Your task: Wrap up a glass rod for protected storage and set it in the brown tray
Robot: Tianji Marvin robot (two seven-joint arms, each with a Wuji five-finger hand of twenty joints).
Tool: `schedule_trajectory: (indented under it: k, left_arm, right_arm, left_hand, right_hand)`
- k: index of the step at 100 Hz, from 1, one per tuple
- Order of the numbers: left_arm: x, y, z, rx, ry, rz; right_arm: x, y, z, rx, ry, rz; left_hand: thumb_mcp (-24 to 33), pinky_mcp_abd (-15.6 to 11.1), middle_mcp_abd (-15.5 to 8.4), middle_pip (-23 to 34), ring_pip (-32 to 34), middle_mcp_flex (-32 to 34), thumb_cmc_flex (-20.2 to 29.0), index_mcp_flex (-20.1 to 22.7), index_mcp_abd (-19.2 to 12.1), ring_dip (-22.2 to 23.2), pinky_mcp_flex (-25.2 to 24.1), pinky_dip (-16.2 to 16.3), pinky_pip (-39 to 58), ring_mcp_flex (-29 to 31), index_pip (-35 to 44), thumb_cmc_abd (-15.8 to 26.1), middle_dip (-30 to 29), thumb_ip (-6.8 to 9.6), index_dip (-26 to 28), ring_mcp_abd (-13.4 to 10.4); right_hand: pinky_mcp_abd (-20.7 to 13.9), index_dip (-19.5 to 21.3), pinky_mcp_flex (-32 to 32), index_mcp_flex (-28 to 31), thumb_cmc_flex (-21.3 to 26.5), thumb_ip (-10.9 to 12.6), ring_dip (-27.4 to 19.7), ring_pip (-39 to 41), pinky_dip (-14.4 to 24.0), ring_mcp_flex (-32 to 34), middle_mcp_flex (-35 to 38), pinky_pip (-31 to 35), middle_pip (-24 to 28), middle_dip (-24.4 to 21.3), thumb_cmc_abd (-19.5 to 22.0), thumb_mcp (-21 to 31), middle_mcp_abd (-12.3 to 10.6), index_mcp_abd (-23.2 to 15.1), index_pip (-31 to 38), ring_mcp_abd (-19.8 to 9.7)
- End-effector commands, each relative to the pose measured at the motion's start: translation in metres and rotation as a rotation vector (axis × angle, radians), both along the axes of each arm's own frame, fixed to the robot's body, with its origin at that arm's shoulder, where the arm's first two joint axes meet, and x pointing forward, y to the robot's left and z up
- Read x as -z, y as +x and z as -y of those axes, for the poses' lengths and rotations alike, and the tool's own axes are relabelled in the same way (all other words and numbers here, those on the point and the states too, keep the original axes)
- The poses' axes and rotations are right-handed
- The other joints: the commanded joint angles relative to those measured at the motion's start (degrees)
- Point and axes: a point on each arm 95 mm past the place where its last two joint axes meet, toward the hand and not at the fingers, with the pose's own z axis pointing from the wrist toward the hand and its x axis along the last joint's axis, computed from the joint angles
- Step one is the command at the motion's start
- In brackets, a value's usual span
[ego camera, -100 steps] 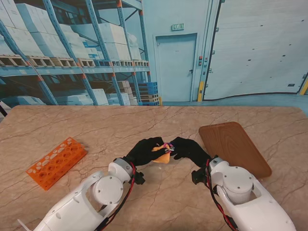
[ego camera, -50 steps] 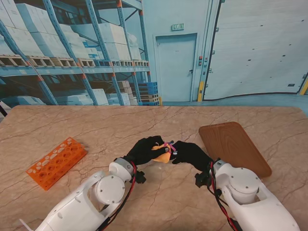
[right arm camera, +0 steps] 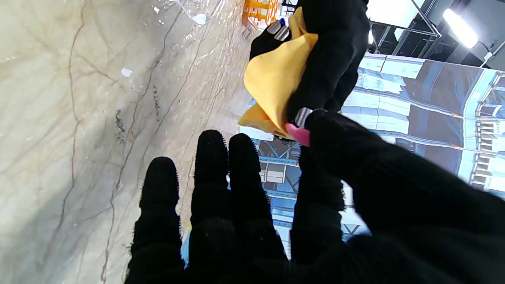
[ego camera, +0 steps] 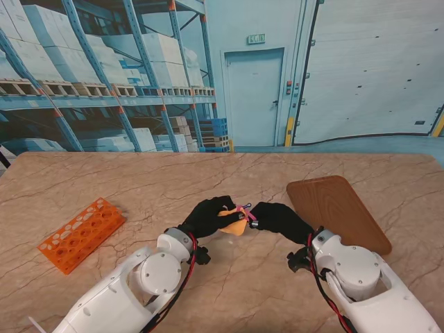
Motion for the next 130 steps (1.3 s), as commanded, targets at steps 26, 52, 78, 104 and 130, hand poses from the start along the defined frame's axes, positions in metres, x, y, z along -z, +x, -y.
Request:
schedule_trajectory:
  k: [26,52,78,104,130]
  left_arm:
    - [0.001,-0.002,0.002,0.005,0.003,-0.023]
    - [0.002,-0.005,0.004,0.037,0.018,-0.034]
    - [0.002,-0.008,0.007,0.066,0.027,-0.045]
    - [0.002,-0.01,0.008,0.083,0.029,-0.053]
    - [0.003,-0.011,0.009,0.098,0.032,-0.063]
  right_arm:
    - [-0.016,-0.001,0.0,-0.033,-0.069,0.121]
    - [-0.022,0.003,0.003,-0.024,-0.111,0.182]
    - [-0.02,0.009,0.006,0.004,-0.16,0.231]
    - [-0.021,0.014,0.005,0.035,-0.185,0.262]
    - [-0.021,0.022,0.002,0.042,-0.205,0.278]
  left_hand:
    - [2.26,-1.82,-2.07,4.36,4.55,4.32,4.46,-1.7,-0.26,-0.2,1.53,2.51,14.42,2.76,-0.18,4.1,-0.16,1.21,-0.7,0.3]
    - [3.16,-2.43,-2.57,5.64,6.45,5.07,4.03,-1.26,-0.99,-0.81,1.73,5.32,14.42,2.79,-0.12,3.39,0.05,1.51,-0.84,-0.73]
    - [4.55,-2.88,-2.64,6.41,7.44,5.04,3.32,-0.64,-0.95,-1.37,1.84,7.04,14.42,2.77,-0.36,2.77,-0.28,1.63,-0.84,-1.08]
    - [5.42,-3.28,-2.71,6.75,7.92,5.01,2.8,-0.32,-0.96,-1.64,1.92,7.72,14.42,2.76,-0.54,2.44,-0.5,1.64,-0.81,-1.3]
    - [5.97,-3.36,-2.71,6.85,8.15,5.0,2.41,-0.06,-1.08,-1.81,1.94,8.16,14.42,2.75,-0.67,2.3,-0.65,1.61,-0.75,-1.28]
  right_hand:
    - [-0.18,3.16,0.75,-0.04,4.14,-3.4,0.84,1.5,1.47,0.62,1.09,-0.52,1.27,1.01,4.54,-4.6,-0.4,-9.0,3.61,-1.12]
    - [-0.25,3.56,0.91,-1.42,4.91,-4.11,0.71,1.51,1.37,0.49,0.44,-0.18,1.39,0.93,6.18,-7.08,-0.48,-9.39,3.57,-1.34]
    - [-0.27,3.45,0.98,-2.11,5.38,-4.36,0.55,1.58,1.27,0.46,0.12,0.32,1.61,0.76,7.05,-8.84,-0.64,-9.89,3.61,-1.39]
    - [-0.39,2.82,1.1,-2.64,5.55,-4.64,0.47,1.9,1.2,0.47,0.16,1.0,2.1,0.67,7.64,-10.16,-0.72,-10.45,3.48,-1.51]
    - [-0.48,2.28,0.95,-3.45,6.55,-4.91,0.28,2.36,0.74,0.53,0.08,1.93,2.73,0.41,9.11,-12.61,-0.89,-11.23,3.77,-1.62]
